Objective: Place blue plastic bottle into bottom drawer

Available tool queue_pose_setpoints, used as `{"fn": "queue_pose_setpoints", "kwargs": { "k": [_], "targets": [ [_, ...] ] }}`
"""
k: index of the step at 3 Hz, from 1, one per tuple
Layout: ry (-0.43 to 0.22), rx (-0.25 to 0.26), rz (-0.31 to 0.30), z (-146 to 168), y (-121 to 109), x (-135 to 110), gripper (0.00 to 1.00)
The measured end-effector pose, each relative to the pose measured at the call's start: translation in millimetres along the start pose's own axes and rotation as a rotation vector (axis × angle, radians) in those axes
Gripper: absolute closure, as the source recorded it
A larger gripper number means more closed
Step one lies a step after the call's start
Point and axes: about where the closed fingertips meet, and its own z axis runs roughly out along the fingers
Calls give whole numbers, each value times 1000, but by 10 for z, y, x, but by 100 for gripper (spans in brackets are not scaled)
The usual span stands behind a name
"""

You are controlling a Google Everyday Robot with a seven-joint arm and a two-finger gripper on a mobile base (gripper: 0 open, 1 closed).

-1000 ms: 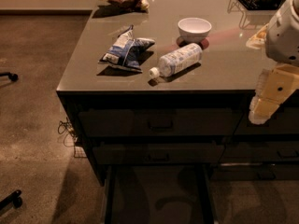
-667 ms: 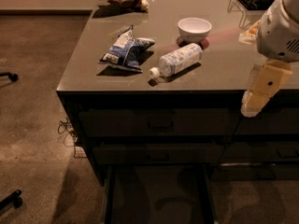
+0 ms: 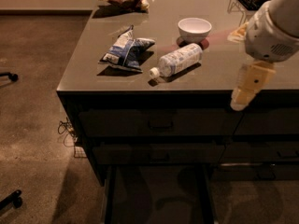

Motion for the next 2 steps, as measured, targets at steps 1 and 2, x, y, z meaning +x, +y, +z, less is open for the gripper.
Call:
{"fn": "queue_pose_setpoints", "kwargs": {
  "k": [1, 2],
  "targets": [
    [-109, 34, -69, 571, -684, -9, 0],
    [-110, 34, -69, 572, -685, -10, 0]
  ]
}}
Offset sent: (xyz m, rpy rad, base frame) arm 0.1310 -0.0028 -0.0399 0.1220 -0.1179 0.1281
